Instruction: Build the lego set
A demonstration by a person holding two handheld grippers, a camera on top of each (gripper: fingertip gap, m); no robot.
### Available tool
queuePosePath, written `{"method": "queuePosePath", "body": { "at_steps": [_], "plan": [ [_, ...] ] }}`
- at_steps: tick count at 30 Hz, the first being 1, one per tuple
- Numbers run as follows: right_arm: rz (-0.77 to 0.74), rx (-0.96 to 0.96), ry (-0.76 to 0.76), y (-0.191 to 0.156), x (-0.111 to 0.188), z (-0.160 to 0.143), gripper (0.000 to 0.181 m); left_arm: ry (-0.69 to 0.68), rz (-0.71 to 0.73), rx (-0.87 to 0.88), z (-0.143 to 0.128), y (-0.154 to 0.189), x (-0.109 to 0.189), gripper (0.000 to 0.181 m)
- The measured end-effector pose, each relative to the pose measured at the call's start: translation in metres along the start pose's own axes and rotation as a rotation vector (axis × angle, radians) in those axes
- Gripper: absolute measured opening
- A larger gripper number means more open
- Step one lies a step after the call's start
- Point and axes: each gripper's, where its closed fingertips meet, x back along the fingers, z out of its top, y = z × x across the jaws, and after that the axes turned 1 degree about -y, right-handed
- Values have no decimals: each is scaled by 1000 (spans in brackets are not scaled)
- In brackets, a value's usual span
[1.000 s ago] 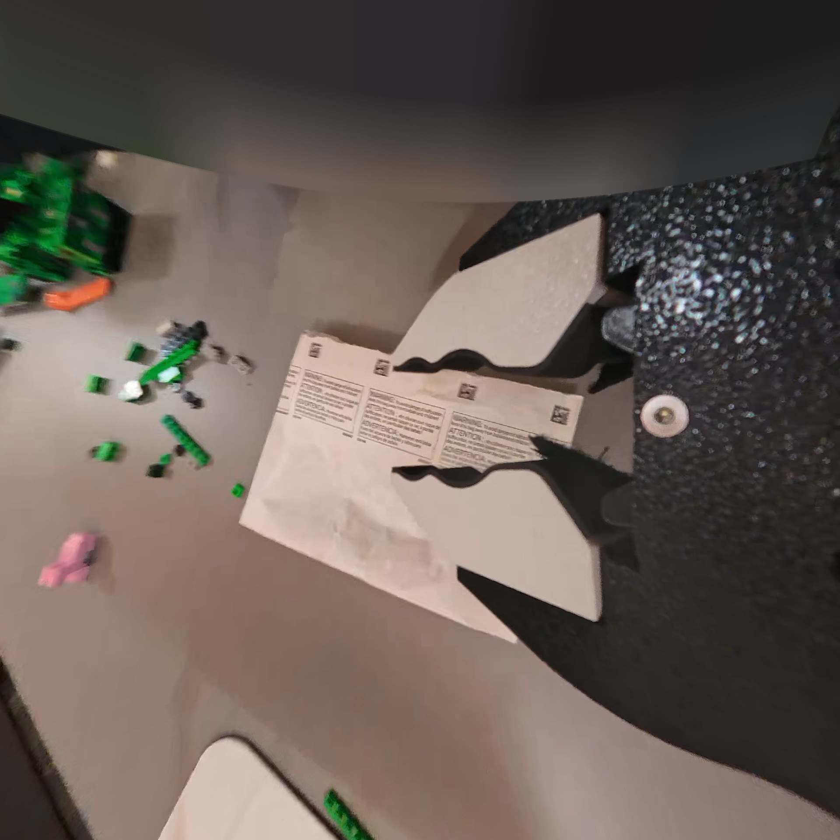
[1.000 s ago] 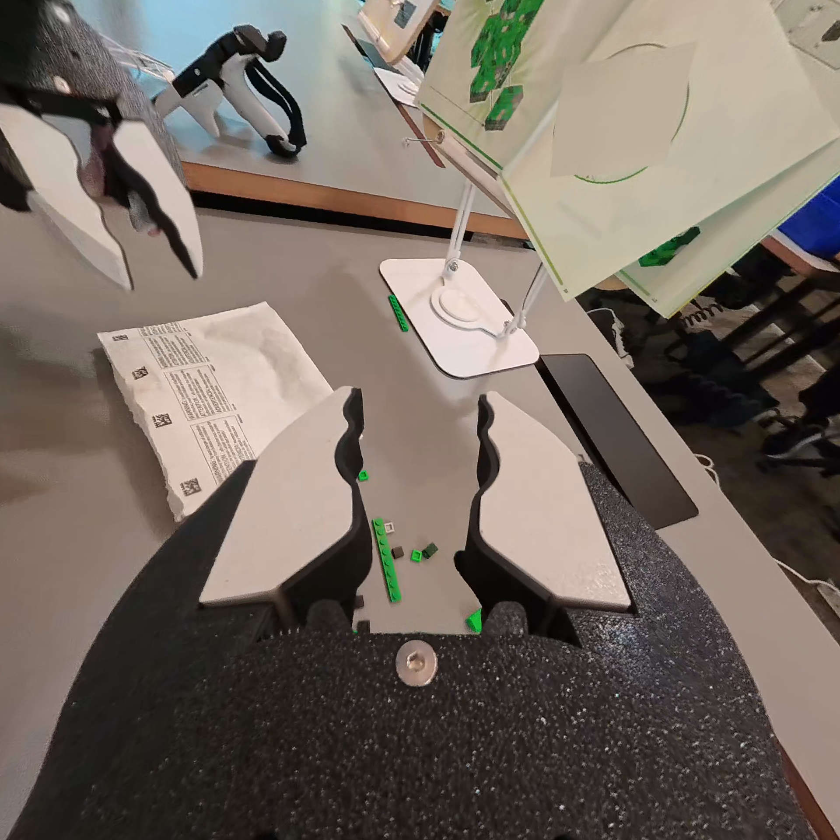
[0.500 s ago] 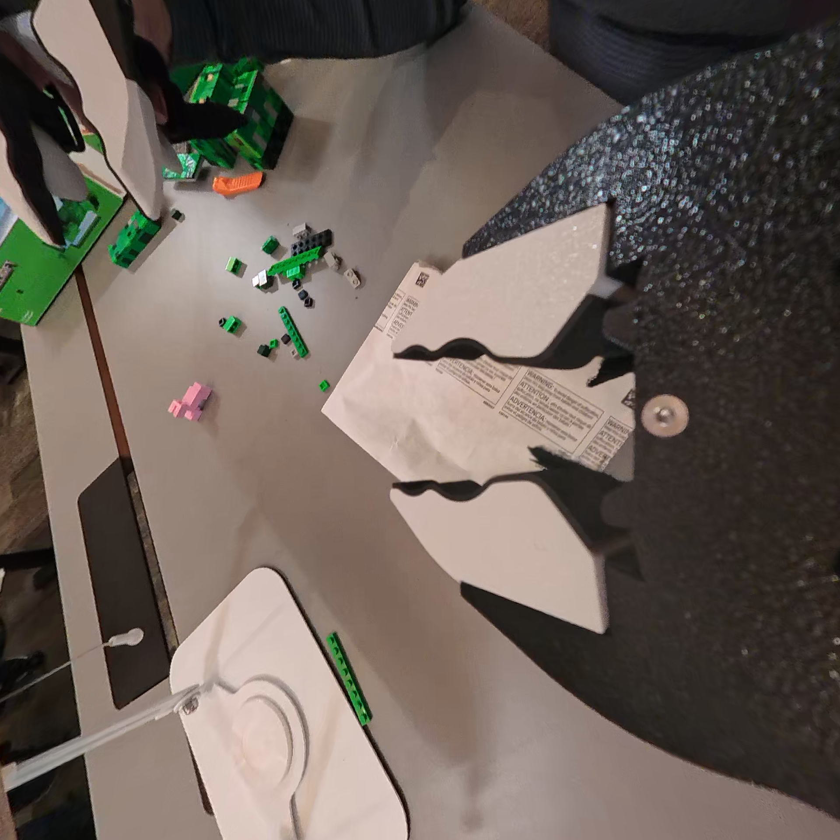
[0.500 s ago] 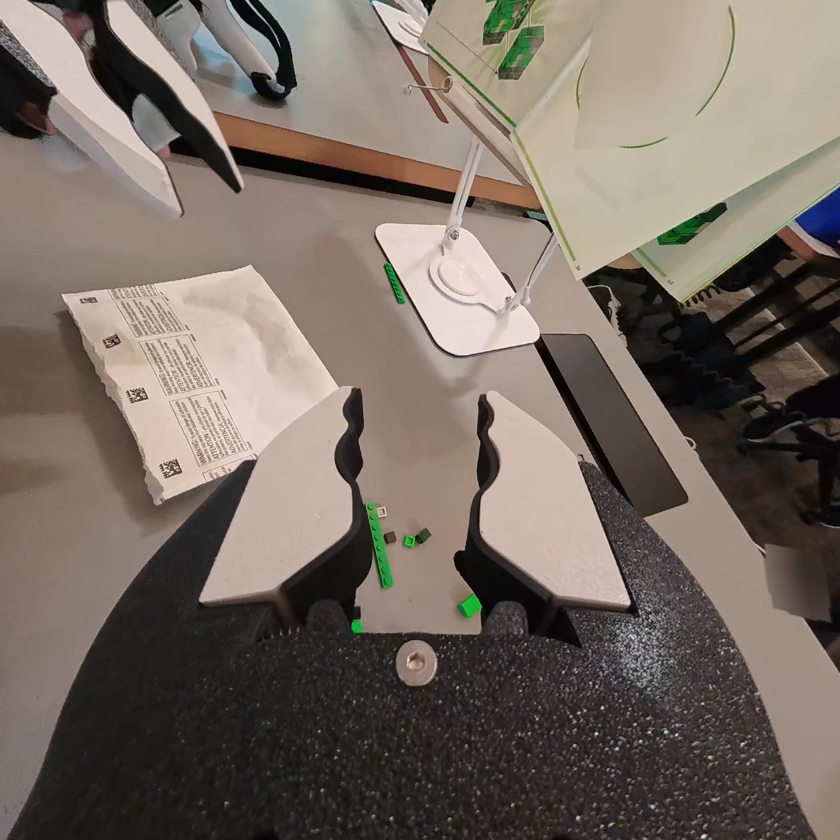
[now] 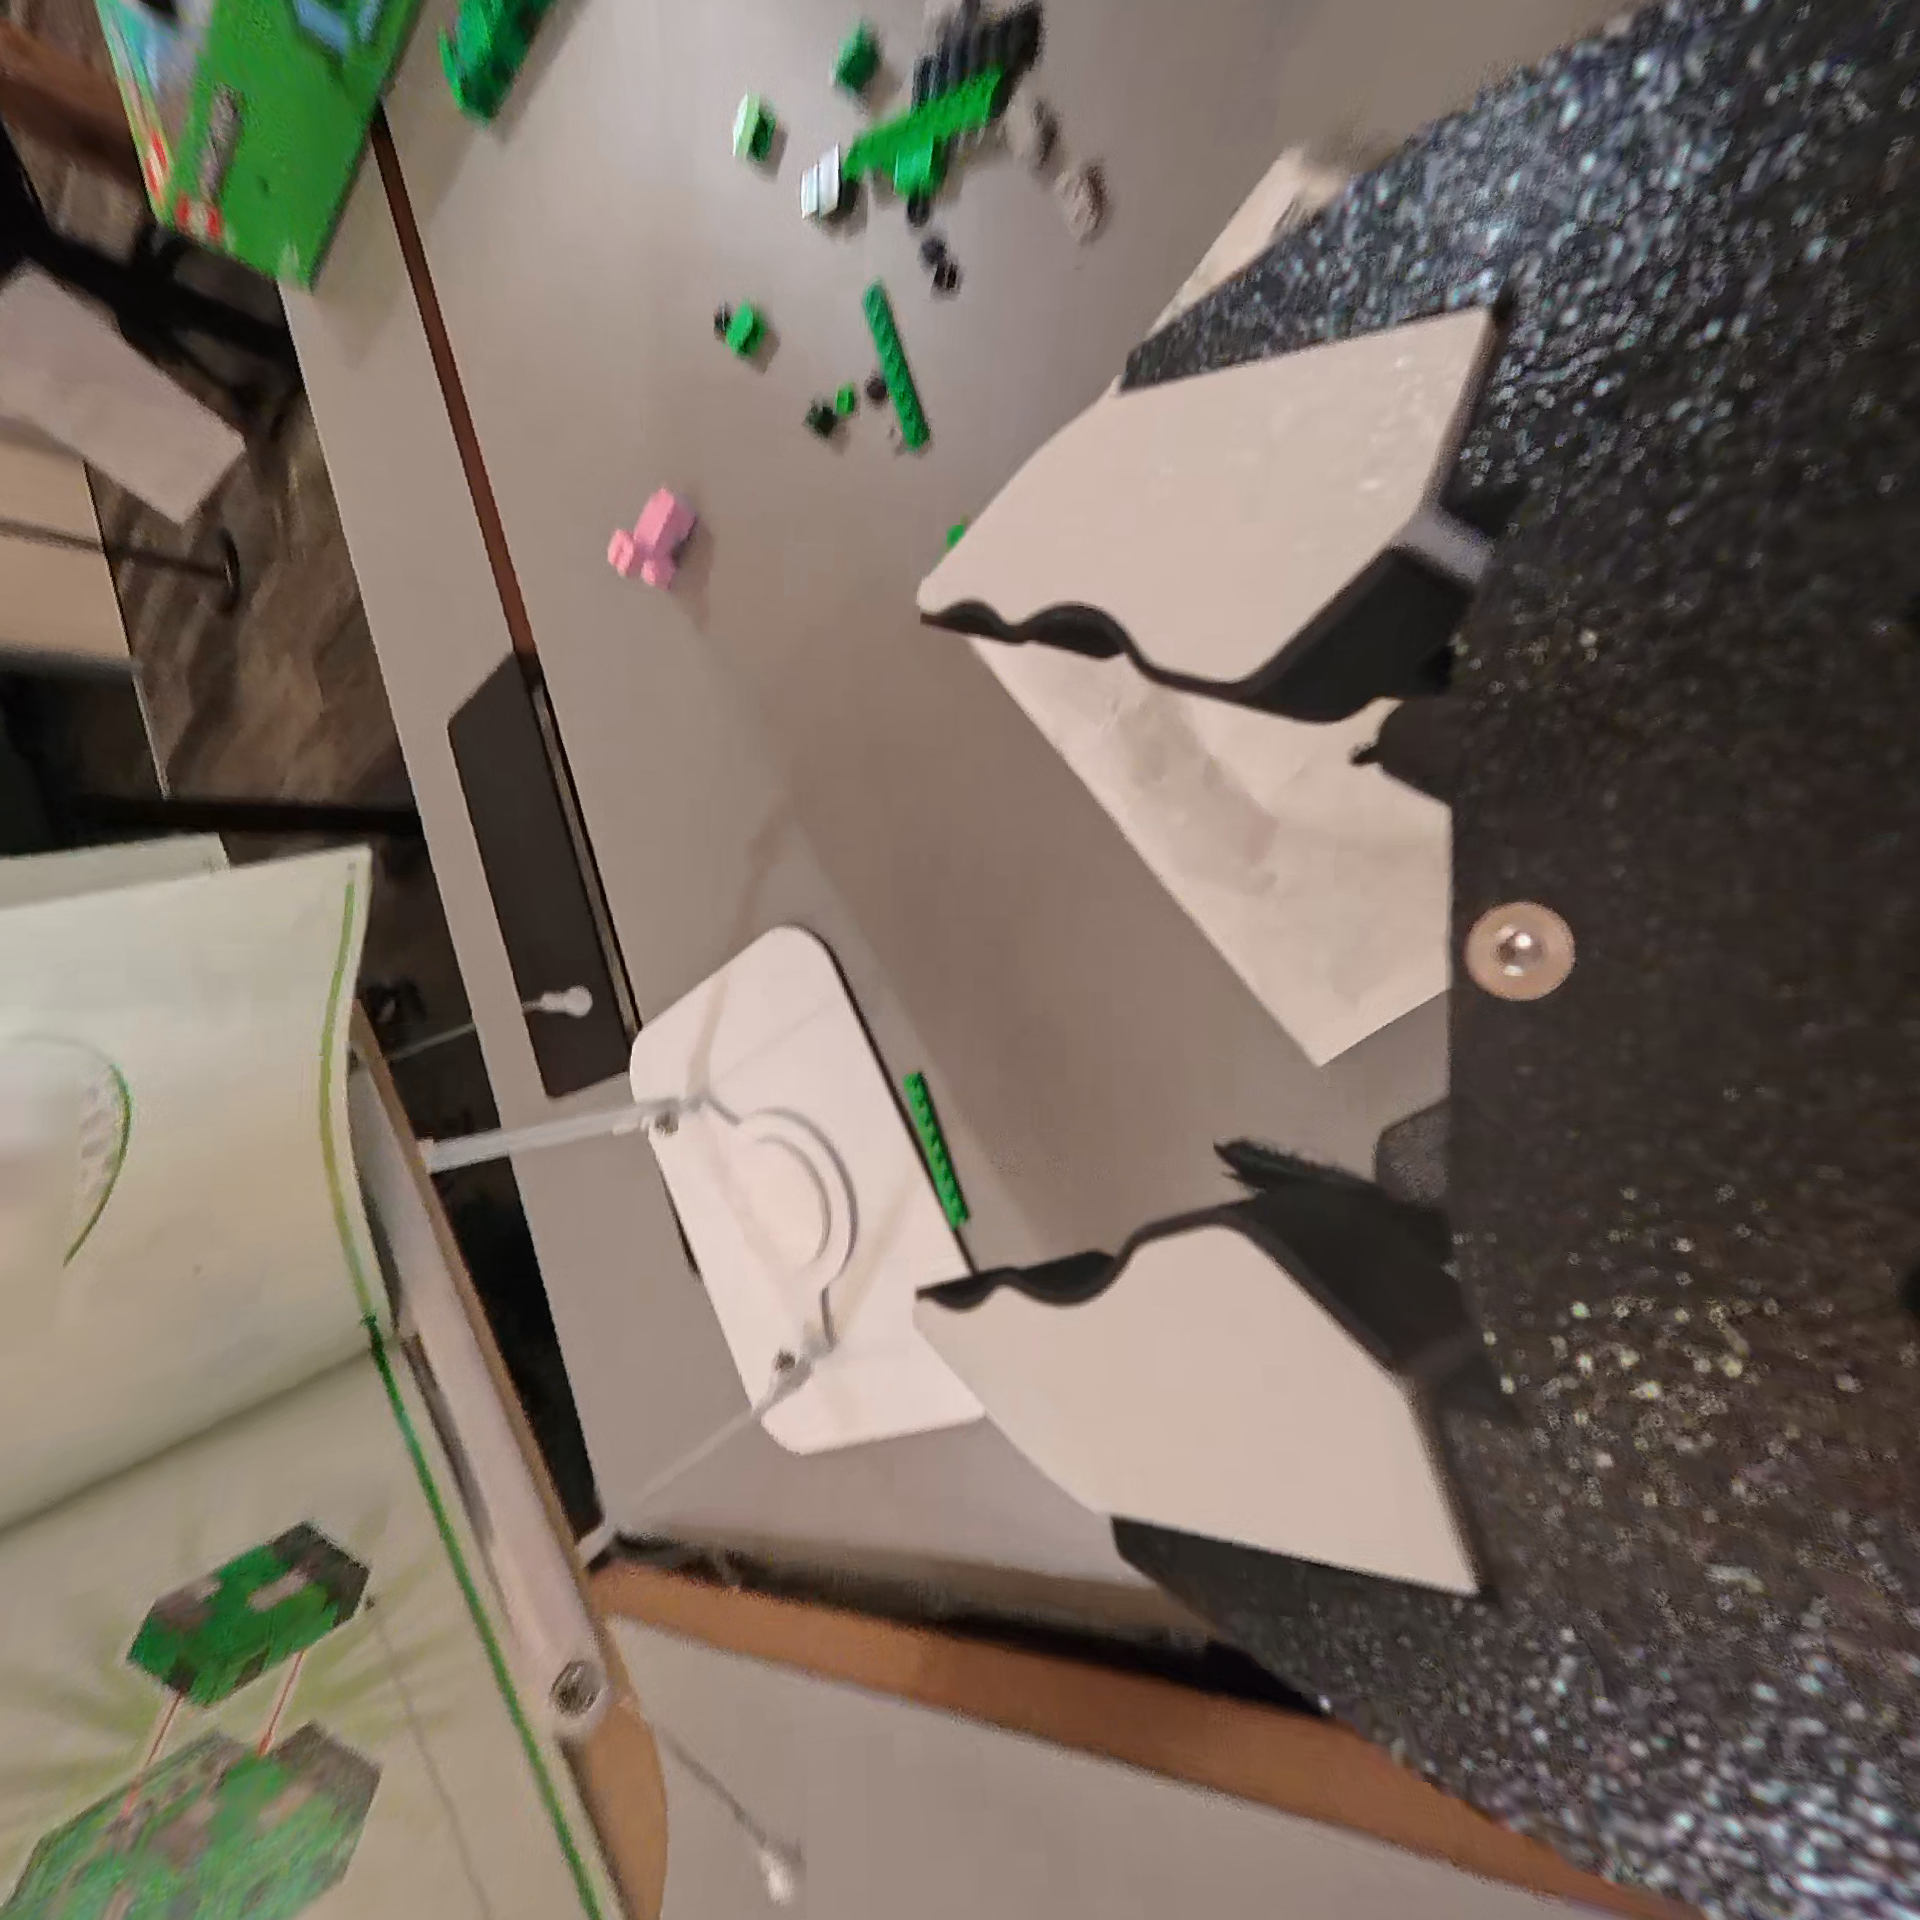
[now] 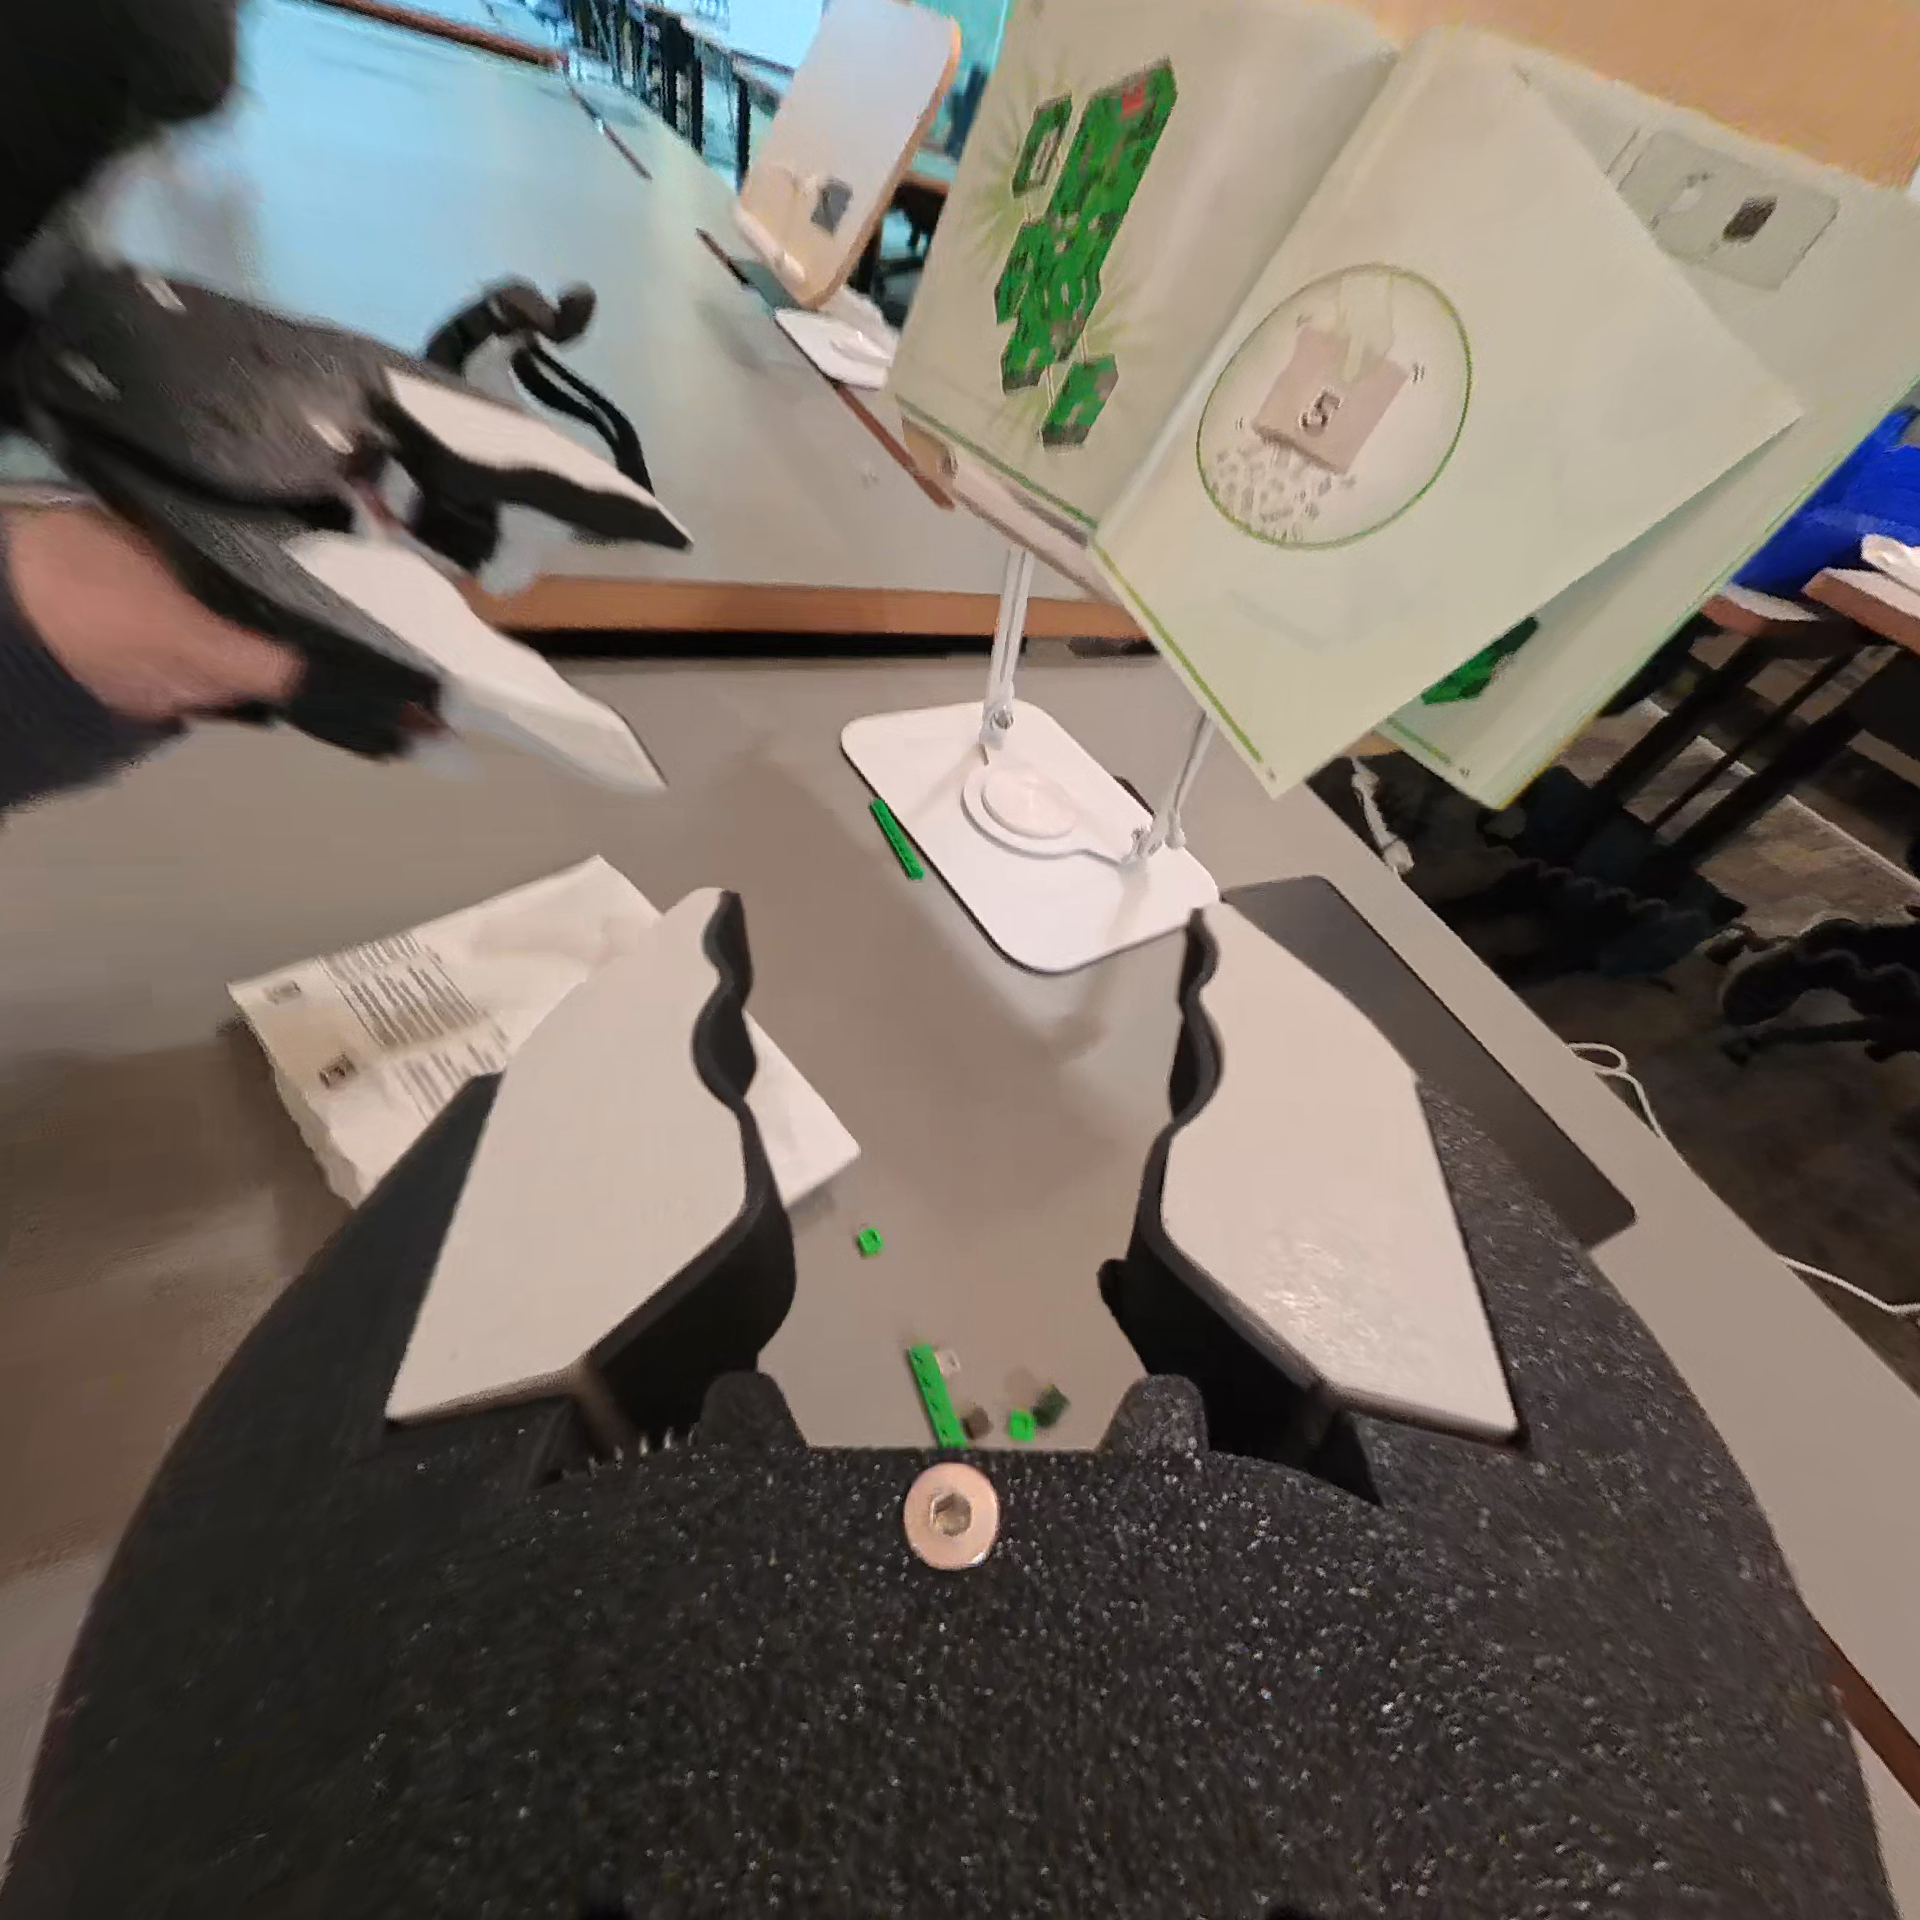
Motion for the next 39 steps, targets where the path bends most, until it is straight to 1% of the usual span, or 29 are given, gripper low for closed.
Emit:
{"method": "queuePosePath", "body": {
  "at_steps": [3, 5, 7, 9, 12, 18, 21, 24, 28, 34, 39],
  "plan": [
    [-9, -34, 81, -18, 3, 30, 103, -37, 125, -120, 6, 0, -22, 132],
    [-34, -23, 114, -32, 6, 49, 121, -72, 162, -198, 9, 8, -38, 141],
    [-76, 17, 107, -44, 7, 60, 133, -76, 187, -265, 15, 19, -52, 143],
    [-124, 59, 80, -52, 6, 64, 141, -80, 210, -320, 21, 31, -63, 146],
    [-175, 100, 56, -57, 4, 65, 142, -101, 232, -394, 25, 47, -76, 147],
    [-276, 116, -30, -41, 11, 55, 141, -102, 265, -473, 36, 67, -89, 147],
    [-268, 106, -45, -39, 12, 52, 141, -120, 267, -486, 36, 71, -93, 147],
    [-279, 110, -82, -35, 12, 45, 142, -156, 246, -499, 30, 78, -99, 147],
    [-268, 95, -119, -32, 11, 38, 141, -185, 247, -518, 24, 80, -102, 146],
    [-281, 89, -199, -30, 14, 27, 141, -229, 341, -601, 20, 67, -101, 146],
    [-290, 97, -251, -31, 17, 21, 140, -236, 313, -614, 14, 76, -106, 145]
  ]
}}
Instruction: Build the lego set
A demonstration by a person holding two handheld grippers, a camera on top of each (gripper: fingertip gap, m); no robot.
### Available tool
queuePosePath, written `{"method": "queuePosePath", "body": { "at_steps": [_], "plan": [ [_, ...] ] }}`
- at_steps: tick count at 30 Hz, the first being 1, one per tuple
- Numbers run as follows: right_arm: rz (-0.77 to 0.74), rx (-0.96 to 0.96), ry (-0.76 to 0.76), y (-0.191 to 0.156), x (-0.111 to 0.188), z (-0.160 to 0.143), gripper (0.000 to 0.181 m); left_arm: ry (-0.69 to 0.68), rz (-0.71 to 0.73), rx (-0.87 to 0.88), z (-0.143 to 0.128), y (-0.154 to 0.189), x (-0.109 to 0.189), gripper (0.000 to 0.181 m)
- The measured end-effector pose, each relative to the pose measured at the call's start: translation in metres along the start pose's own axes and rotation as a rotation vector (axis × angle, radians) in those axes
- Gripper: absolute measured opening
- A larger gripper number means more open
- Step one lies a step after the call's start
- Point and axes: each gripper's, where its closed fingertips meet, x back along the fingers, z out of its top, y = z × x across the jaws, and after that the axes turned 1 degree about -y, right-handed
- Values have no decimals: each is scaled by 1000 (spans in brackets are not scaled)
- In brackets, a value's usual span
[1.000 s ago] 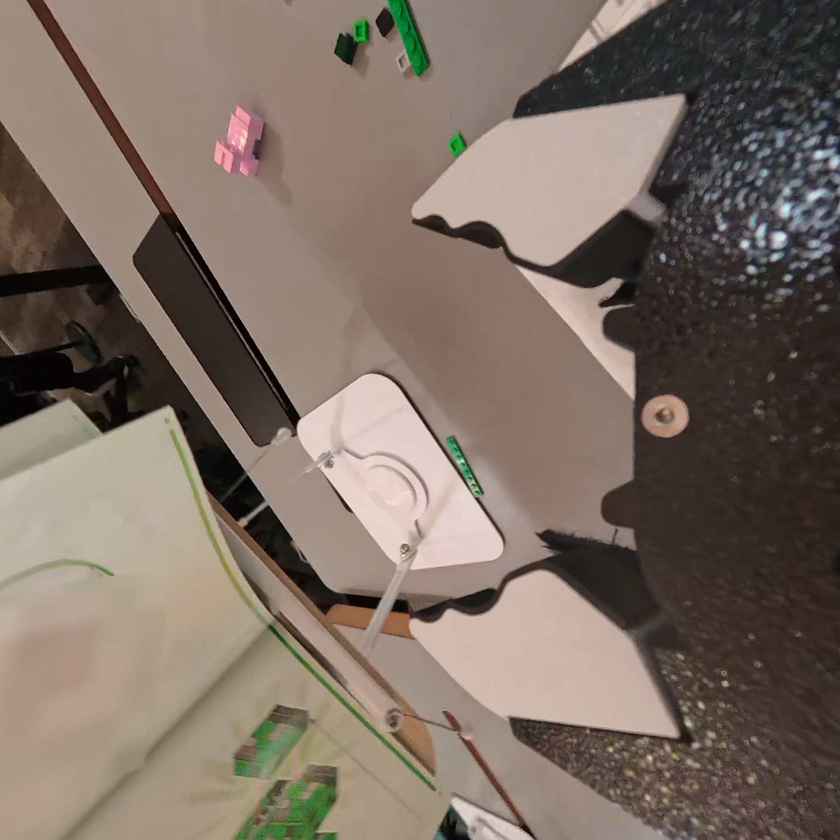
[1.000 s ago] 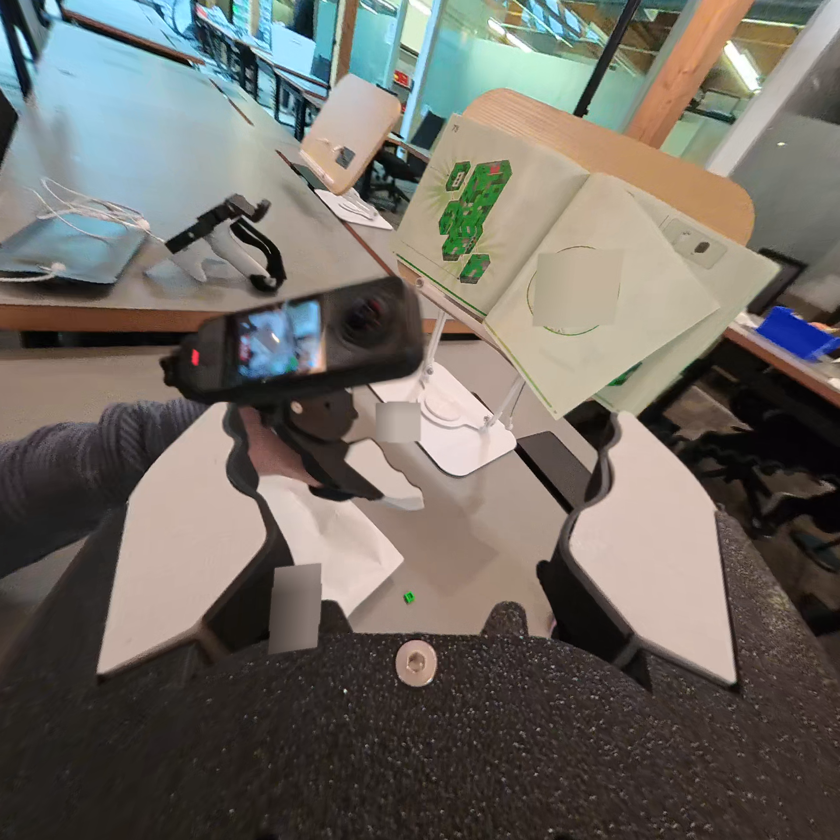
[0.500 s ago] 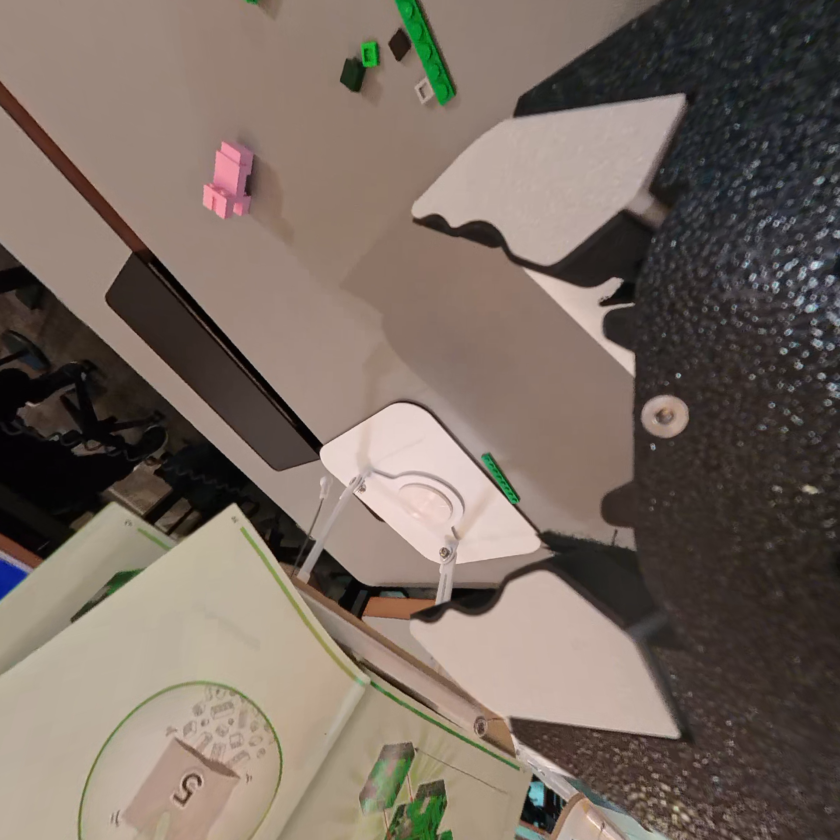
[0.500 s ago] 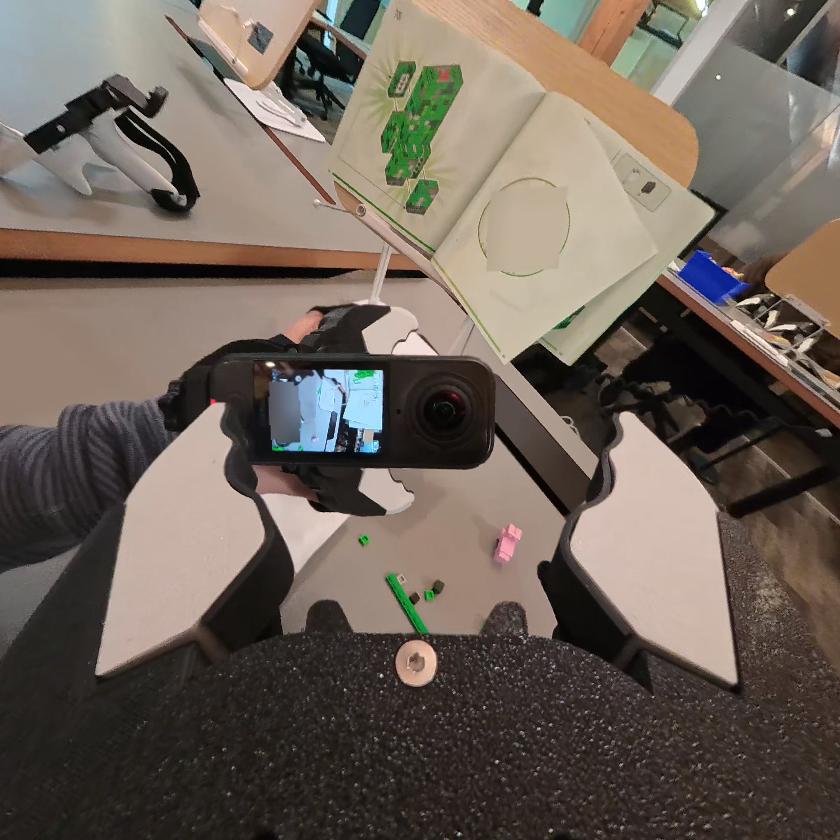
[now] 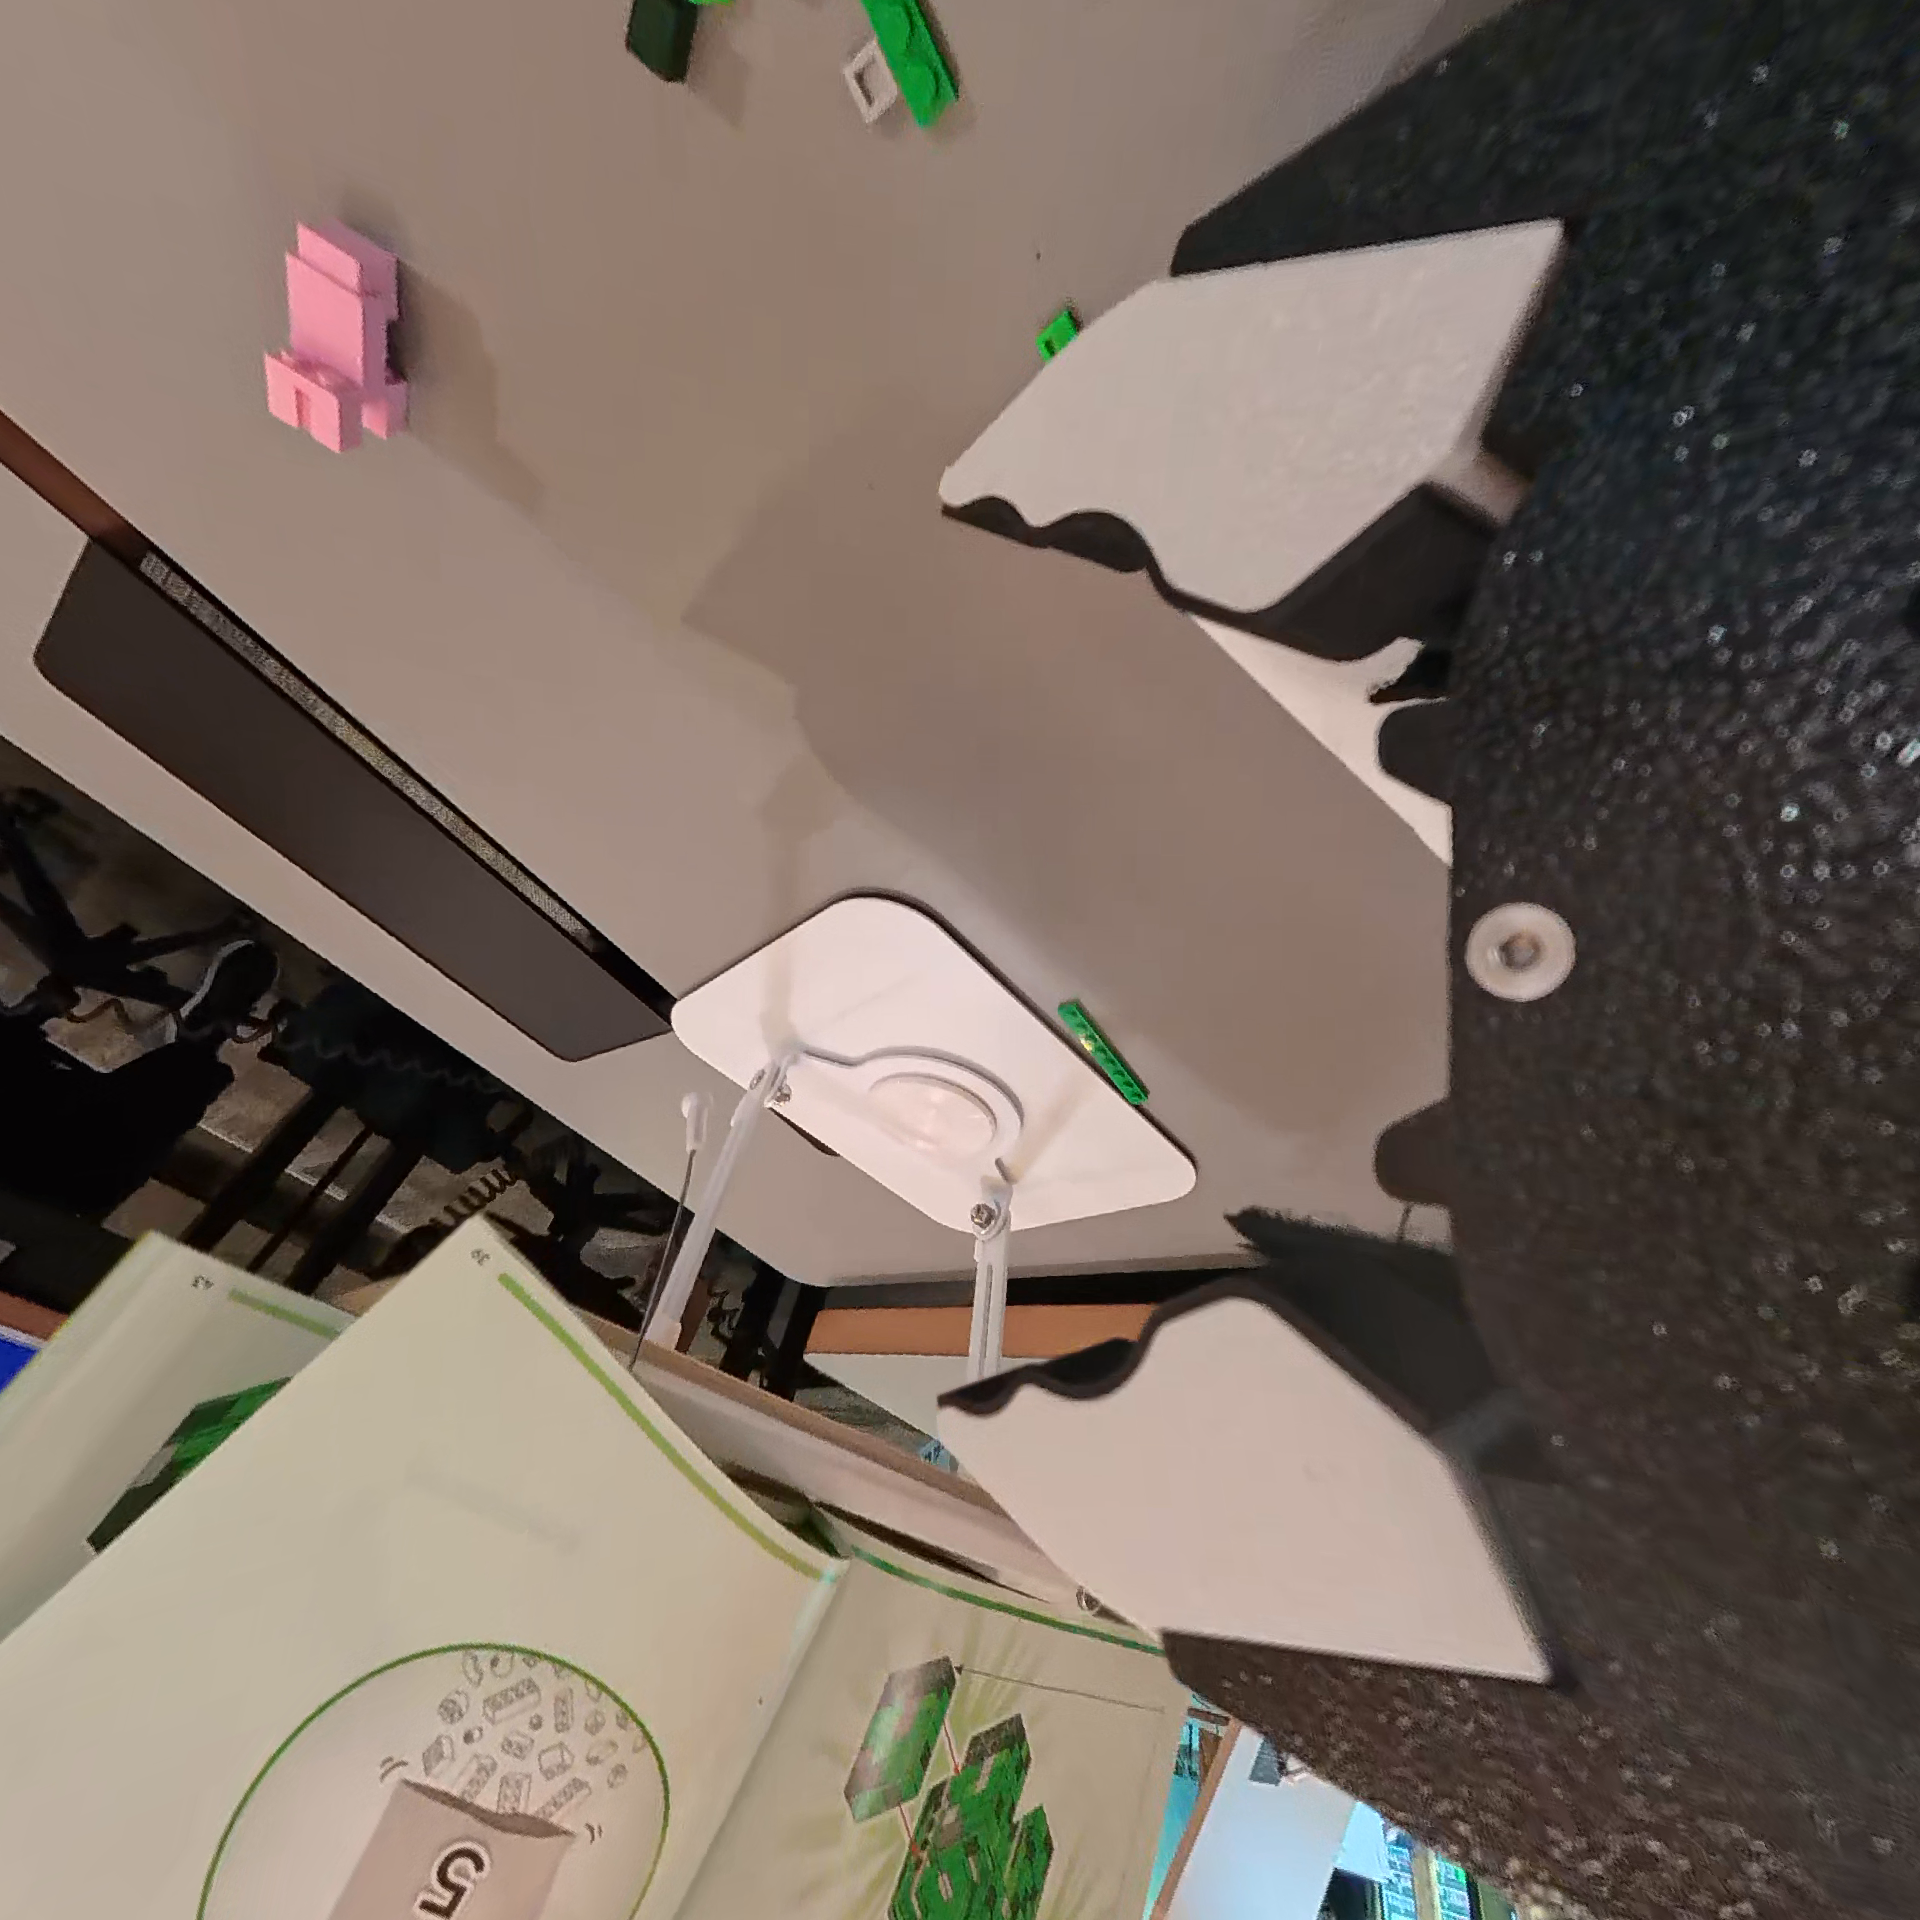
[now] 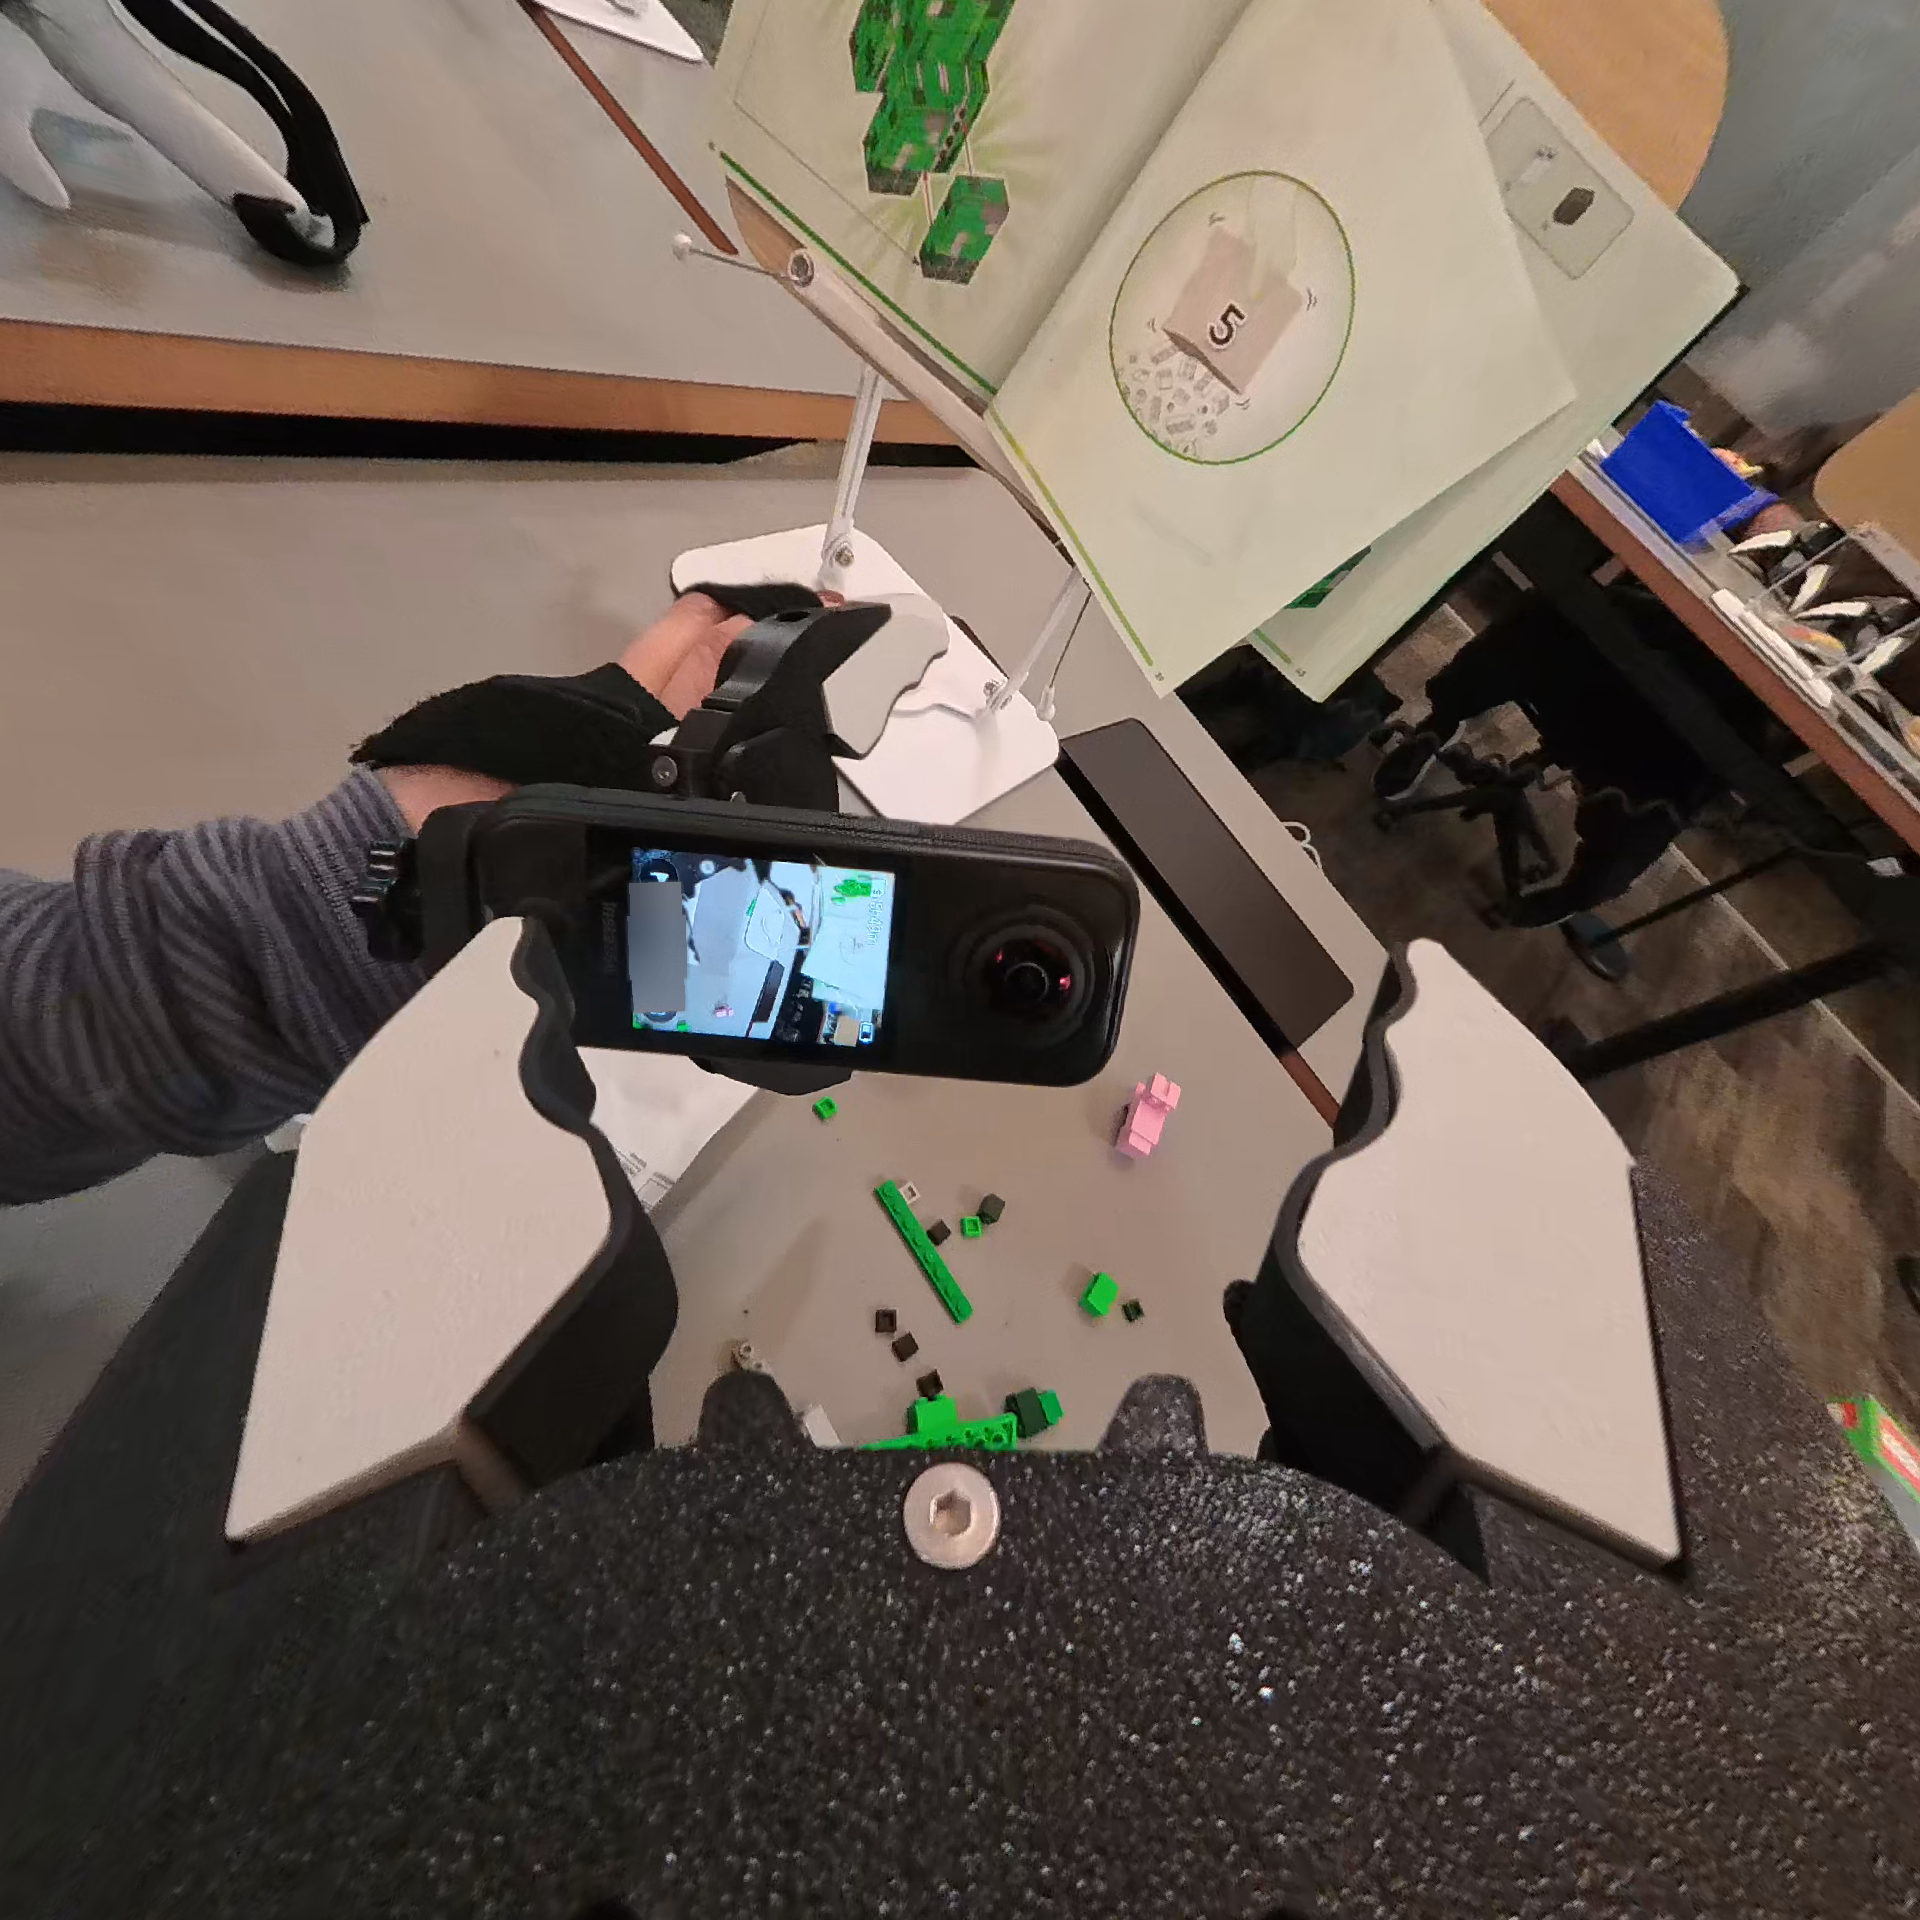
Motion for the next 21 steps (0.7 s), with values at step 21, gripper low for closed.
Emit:
{"method": "queuePosePath", "body": {
  "at_steps": [21],
  "plan": [
    [19, -13, -9, 3, 1, -4, 137, -21, -40, -12, 0, 10, -1, 144]
  ]
}}
